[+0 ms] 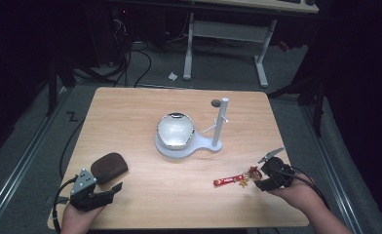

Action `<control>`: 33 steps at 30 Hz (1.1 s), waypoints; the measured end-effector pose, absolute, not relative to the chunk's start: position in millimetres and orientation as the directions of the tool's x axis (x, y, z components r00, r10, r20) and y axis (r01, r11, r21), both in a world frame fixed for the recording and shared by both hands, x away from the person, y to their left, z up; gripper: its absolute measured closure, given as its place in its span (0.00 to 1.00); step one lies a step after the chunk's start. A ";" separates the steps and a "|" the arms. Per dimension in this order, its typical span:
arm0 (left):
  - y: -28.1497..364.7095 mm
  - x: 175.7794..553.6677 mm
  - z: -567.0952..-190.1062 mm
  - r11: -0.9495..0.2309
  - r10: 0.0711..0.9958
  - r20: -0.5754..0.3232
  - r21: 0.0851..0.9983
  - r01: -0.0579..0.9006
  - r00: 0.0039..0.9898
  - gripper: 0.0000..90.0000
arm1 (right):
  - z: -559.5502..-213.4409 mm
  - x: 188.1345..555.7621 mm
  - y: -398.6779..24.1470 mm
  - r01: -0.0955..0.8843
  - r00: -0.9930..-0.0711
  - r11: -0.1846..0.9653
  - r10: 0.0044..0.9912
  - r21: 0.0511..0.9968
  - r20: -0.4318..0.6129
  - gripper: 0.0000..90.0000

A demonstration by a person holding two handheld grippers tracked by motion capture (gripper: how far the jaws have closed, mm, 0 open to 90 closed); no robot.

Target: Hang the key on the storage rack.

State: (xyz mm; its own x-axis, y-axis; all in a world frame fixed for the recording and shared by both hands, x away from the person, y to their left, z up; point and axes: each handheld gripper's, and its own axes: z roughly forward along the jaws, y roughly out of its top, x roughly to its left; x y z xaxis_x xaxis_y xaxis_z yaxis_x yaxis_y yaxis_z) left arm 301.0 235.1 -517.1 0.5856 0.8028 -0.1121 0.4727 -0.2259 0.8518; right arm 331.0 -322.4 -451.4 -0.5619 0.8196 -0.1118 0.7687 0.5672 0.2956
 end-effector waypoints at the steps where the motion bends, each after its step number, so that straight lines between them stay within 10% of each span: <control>1: 234.9 301.1 -517.2 -0.228 0.802 -0.111 0.851 0.473 0.587 0.35 | -451.8 331.7 -322.3 0.766 -0.565 0.572 0.816 0.293 -0.118 0.44; 33: 236.0 302.1 -517.6 -0.239 0.801 -0.100 0.850 0.469 0.590 0.35 | -487.0 366.0 -326.7 0.798 -0.544 0.552 0.832 0.241 -0.107 0.63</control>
